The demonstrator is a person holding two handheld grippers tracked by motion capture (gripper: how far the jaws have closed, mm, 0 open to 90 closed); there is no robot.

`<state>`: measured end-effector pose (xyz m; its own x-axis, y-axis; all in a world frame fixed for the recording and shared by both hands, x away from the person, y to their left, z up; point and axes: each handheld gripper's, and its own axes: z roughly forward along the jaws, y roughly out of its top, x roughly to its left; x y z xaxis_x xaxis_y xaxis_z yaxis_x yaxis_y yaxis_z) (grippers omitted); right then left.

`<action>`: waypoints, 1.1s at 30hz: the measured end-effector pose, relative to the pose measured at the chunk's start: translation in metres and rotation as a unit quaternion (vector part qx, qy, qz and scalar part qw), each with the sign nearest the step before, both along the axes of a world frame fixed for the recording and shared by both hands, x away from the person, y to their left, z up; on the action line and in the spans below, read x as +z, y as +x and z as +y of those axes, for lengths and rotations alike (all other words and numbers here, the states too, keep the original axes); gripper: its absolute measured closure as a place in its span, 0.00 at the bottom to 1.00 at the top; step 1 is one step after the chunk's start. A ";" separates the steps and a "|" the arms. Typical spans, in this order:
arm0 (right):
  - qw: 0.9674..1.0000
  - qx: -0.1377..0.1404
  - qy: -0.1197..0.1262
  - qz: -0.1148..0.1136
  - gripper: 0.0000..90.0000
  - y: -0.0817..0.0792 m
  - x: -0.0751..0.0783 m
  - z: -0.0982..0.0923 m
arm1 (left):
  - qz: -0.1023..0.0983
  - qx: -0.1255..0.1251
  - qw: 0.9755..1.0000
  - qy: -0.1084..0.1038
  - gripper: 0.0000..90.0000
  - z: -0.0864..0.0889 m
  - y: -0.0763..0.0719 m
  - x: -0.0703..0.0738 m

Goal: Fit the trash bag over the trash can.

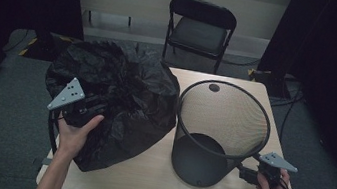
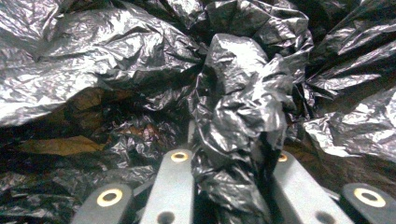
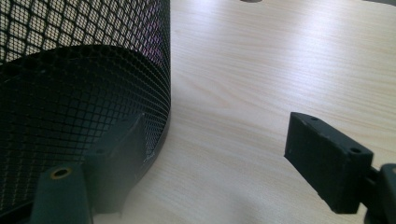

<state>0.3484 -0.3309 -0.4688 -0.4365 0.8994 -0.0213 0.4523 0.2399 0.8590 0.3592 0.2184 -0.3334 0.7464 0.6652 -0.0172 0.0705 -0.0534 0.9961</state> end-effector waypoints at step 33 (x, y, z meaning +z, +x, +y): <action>0.996 0.086 0.021 0.002 0.21 0.005 0.003 0.068 | -0.076 -0.117 0.990 -0.032 0.90 -0.057 -0.038 0.054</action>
